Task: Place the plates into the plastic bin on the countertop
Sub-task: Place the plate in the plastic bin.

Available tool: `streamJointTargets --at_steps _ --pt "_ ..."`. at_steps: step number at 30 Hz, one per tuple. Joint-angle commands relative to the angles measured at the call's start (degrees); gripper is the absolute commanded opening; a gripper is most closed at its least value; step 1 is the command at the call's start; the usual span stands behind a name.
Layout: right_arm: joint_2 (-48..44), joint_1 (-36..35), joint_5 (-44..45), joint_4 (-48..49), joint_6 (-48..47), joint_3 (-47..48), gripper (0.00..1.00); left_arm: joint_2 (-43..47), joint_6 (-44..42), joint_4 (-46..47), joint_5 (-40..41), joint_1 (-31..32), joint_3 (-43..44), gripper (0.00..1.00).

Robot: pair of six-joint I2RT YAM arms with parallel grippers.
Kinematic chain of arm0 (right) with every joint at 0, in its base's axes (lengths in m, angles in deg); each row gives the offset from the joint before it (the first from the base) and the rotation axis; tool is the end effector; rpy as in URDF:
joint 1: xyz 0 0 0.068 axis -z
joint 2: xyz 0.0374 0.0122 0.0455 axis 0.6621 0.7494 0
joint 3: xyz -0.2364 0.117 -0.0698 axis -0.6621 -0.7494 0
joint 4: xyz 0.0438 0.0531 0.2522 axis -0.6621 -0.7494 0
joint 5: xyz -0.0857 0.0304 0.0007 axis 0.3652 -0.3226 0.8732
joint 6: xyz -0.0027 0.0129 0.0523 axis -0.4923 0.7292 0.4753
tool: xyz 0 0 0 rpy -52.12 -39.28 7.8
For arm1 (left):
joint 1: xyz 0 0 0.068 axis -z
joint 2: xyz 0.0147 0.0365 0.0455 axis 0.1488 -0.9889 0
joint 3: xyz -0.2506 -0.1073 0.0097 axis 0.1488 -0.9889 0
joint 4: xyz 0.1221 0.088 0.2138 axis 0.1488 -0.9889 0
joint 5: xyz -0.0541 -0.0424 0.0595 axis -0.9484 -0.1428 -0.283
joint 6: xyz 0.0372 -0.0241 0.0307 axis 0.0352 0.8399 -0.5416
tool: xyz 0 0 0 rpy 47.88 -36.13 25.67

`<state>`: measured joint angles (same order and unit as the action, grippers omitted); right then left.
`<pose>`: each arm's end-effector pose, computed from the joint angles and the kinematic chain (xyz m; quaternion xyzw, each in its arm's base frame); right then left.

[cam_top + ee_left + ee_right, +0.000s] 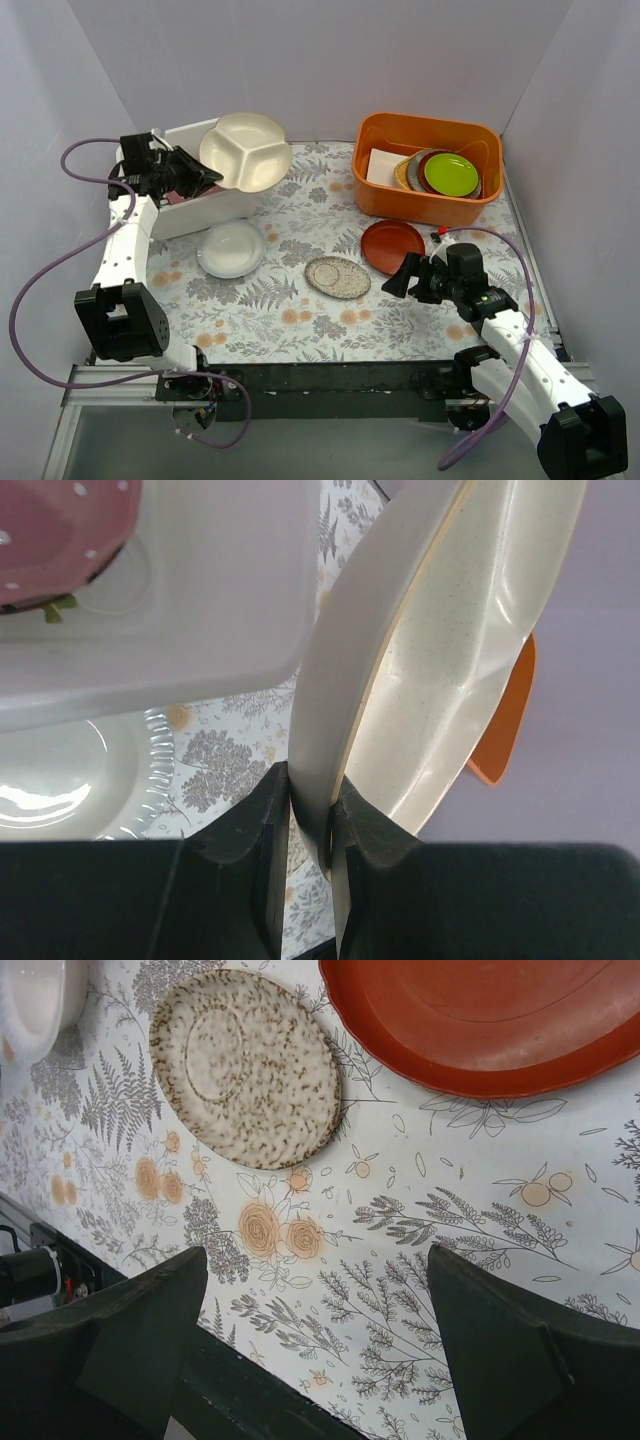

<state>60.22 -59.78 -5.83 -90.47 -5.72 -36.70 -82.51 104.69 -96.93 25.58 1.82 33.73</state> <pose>0.1579 0.0641 0.2076 0.0271 0.8840 0.3169 0.3425 0.3251 0.0205 0.3502 -0.5174 0.7115 -0.4345 0.1930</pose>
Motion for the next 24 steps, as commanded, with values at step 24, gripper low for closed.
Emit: streamJointTargets --at_steps 24 --pt "1.2 0.7 -1.5 2.4 -1.4 -0.5 0.97 -1.3 9.2 11.8 -10.8 -17.0 1.7 0.00"
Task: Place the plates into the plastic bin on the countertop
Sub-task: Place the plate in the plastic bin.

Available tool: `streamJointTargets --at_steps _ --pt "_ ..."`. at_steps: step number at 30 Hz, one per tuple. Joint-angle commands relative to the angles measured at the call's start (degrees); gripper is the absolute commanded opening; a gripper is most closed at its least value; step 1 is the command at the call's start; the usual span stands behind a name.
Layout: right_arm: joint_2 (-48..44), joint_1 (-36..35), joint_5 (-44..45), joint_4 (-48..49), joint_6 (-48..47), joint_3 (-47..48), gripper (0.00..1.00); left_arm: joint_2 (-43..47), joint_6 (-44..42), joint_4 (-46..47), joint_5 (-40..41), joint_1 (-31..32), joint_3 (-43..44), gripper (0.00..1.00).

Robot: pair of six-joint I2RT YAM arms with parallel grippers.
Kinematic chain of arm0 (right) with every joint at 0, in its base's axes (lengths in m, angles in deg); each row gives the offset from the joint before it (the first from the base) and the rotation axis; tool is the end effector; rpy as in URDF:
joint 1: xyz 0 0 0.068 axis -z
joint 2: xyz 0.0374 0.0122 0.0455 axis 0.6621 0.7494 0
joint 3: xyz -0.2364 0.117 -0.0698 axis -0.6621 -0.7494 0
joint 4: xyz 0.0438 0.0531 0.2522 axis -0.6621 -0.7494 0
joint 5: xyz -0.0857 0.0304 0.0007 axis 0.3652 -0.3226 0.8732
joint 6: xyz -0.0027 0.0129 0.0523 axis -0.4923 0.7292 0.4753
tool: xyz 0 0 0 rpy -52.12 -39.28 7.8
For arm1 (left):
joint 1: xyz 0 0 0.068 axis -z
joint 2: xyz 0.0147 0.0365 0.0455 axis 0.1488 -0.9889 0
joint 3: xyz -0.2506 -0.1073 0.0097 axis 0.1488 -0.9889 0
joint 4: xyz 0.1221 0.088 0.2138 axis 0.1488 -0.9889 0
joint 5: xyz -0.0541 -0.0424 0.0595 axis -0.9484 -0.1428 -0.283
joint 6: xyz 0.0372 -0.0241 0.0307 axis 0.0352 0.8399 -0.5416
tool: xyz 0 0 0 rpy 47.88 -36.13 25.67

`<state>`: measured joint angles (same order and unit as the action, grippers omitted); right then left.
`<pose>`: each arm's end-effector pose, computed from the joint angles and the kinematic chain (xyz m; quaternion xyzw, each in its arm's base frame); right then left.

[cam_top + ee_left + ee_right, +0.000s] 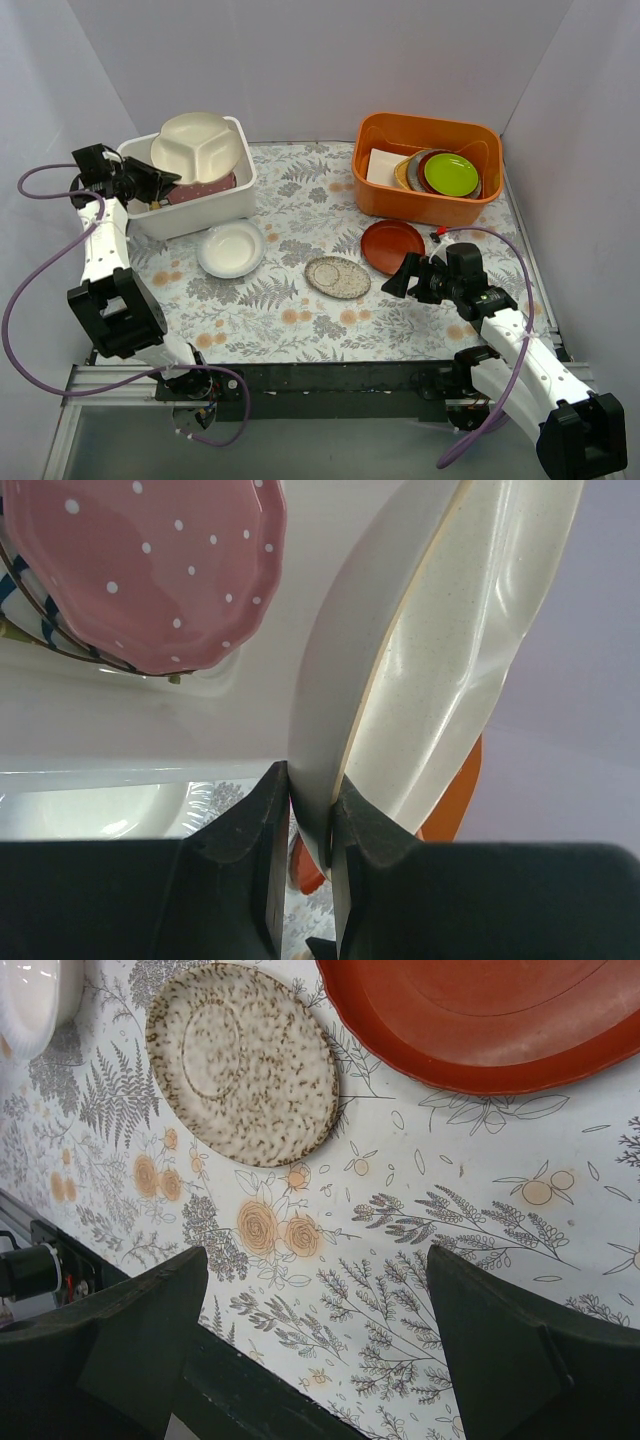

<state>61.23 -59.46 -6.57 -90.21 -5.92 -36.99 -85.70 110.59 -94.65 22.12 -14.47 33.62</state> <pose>0.1594 0.0641 0.2037 0.0269 0.8872 0.3176 0.3336 0.3204 0.1149 0.3361 -0.6356 0.6046 -0.4327 0.2077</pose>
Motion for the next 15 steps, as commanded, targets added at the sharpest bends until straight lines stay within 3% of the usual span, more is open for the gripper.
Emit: streamJointTargets --at_steps 1,15 --pt "0.3 0.5 -0.8 2.2 -1.2 -0.3 0.98 1.7 3.4 9.6 -6.9 -0.8 1.8 0.00" --pt "-0.3 0.9 -1.1 2.3 -1.7 -0.5 0.97 -1.3 2.4 8.3 0.7 -1.4 1.2 0.00"
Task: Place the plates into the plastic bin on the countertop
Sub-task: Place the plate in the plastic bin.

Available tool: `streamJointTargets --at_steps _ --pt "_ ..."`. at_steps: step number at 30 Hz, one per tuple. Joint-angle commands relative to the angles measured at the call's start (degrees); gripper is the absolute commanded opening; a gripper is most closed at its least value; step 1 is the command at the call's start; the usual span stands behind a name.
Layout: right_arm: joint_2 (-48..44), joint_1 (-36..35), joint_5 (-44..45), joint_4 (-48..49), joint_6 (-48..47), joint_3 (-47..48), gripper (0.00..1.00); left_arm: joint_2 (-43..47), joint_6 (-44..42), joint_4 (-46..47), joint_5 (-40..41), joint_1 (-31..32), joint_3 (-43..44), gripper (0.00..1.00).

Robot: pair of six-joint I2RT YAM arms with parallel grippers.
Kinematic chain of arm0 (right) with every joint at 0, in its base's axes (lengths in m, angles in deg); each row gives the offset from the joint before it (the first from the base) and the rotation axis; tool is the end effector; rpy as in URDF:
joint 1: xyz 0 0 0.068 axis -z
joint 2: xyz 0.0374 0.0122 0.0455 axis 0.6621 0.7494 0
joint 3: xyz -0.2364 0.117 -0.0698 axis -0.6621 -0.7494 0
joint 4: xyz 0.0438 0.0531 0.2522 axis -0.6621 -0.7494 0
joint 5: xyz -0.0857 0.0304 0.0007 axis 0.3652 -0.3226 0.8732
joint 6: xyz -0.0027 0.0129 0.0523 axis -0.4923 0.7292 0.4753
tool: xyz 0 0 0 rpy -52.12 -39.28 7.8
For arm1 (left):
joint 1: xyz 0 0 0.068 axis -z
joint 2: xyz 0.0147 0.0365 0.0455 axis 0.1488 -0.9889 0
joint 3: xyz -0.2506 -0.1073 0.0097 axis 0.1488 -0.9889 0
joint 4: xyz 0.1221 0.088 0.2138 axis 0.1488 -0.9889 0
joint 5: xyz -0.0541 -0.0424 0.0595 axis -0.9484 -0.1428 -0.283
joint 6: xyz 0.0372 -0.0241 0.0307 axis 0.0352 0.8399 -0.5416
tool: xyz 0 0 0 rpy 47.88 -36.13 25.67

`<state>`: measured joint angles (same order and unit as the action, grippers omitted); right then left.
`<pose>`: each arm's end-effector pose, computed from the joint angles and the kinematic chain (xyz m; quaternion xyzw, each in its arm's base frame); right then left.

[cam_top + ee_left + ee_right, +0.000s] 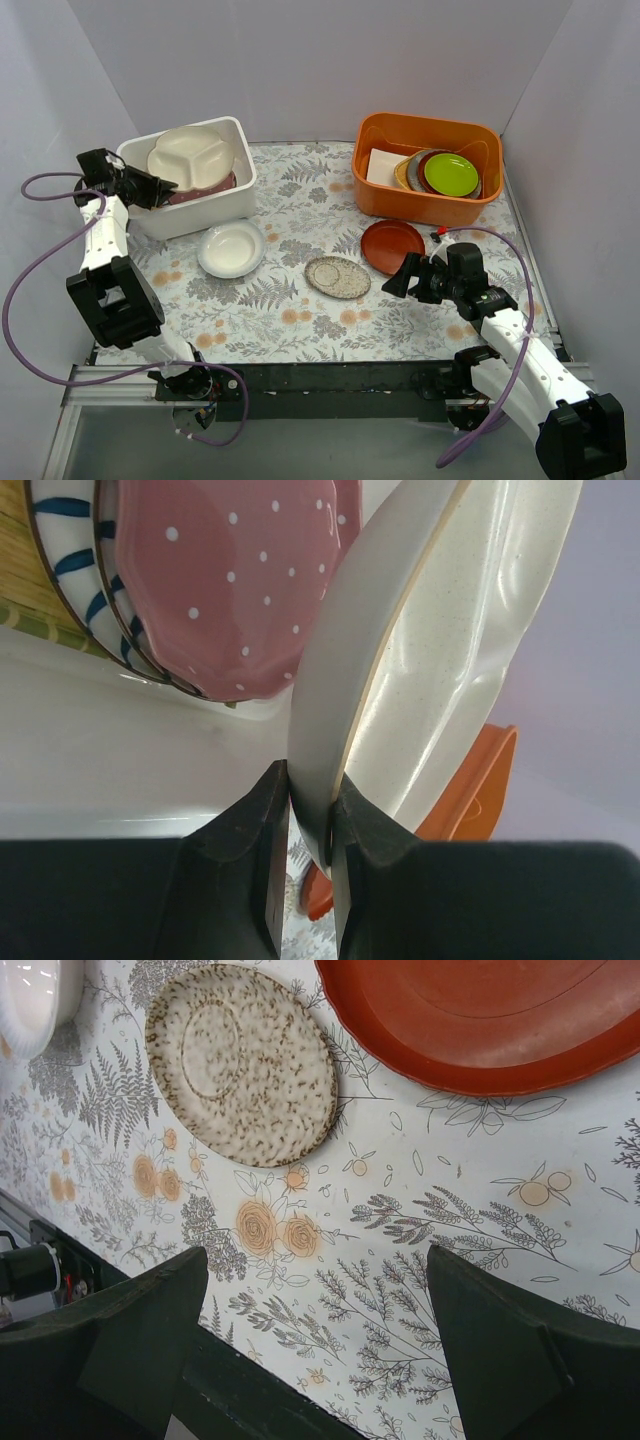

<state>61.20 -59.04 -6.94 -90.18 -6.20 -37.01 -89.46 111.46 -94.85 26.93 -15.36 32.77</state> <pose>0.1597 0.0631 0.2038 0.0264 0.8867 0.3182 0.3344 0.3301 0.1278 0.3084 -0.6817 0.5881 -0.3880 0.1969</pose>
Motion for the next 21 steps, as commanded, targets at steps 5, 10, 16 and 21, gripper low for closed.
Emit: streamJointTargets --at_steps 5,10,16,21 --pt "0.2 0.5 -1.2 2.8 -1.2 -0.7 0.97 1.2 0.9 8.7 -2.2 -0.4 1.7 0.00" --pt "0.1 0.5 -1.1 2.8 -1.2 -1.0 0.97 -0.1 0.8 9.1 -0.4 -0.5 1.5 0.00" --pt "0.8 0.5 -1.3 3.0 -1.3 -1.1 0.97 -2.4 1.4 9.6 0.5 -0.5 2.8 0.00" --pt "1.2 0.5 -1.3 3.7 -1.1 -1.5 0.97 -5.7 1.1 9.4 0.1 -0.4 4.3 0.00"
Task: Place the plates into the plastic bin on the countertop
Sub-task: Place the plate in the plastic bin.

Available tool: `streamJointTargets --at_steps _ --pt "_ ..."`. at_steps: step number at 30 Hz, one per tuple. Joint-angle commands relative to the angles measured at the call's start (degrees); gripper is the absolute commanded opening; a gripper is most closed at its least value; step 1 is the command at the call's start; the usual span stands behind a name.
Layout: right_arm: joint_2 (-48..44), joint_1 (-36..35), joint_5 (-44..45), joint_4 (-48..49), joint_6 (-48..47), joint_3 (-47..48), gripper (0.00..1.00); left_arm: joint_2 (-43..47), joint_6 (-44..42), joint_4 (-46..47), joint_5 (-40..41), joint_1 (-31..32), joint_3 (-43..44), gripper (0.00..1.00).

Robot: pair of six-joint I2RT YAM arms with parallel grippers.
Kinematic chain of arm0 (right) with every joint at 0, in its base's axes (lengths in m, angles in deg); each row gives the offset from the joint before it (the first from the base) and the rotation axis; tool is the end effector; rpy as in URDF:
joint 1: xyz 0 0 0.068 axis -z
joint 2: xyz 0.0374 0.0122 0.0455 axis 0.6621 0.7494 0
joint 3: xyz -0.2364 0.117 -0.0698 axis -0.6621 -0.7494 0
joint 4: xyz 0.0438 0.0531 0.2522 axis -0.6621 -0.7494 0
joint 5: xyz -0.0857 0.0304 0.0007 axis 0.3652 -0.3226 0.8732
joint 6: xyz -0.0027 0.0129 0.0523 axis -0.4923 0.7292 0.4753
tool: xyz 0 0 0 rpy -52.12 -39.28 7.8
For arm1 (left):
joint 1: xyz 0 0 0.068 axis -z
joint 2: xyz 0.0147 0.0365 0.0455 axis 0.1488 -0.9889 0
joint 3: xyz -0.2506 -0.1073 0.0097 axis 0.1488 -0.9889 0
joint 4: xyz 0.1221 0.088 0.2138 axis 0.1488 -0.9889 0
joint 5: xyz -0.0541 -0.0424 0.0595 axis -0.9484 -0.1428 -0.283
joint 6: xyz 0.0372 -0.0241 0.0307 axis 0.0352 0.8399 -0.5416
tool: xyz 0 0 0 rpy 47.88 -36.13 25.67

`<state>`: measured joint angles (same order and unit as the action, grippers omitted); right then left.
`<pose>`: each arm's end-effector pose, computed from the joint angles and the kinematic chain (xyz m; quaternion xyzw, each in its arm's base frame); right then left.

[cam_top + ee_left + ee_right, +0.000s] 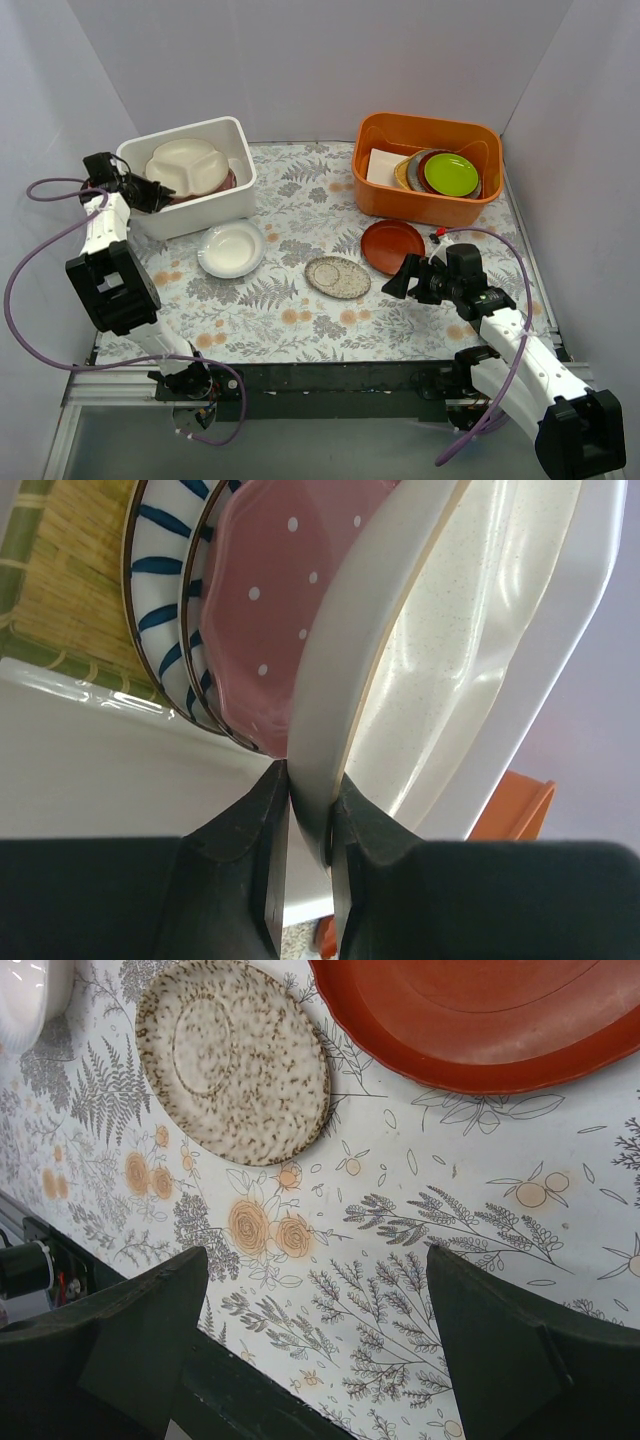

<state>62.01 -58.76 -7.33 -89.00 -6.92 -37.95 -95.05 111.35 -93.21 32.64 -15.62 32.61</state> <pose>0.1607 0.0628 0.1979 0.0225 0.8885 0.3165 0.3316 0.3469 0.1405 0.2749 -0.7159 0.5797 -0.3365 0.1956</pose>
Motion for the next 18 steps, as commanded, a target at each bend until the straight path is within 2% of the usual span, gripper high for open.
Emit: streamJointTargets --at_steps 1,7,13,15,18 --pt "0.7 0.2 -0.9 2.6 -0.3 -0.6 0.97 -0.6 1.2 7.7 -5.8 -0.2 4.8 0.00" --pt "1.0 0.2 -1.1 3.0 -0.2 -0.5 0.97 -4.9 1.2 7.3 -7.9 -0.1 6.3 0.00" --pt "1.1 0.3 -1.2 3.0 -0.2 -0.5 0.97 -9.3 -2.4 2.0 -6.6 -0.1 13.6 0.00" --pt "1.1 0.3 -1.2 3.1 -0.2 -0.4 0.97 -9.6 -2.8 1.3 -6.4 -0.1 15.0 0.06" --pt "0.4 0.3 -1.6 3.8 -0.2 -0.5 0.97 -10.1 -3.0 0.8 -6.1 -0.2 16.2 0.09"
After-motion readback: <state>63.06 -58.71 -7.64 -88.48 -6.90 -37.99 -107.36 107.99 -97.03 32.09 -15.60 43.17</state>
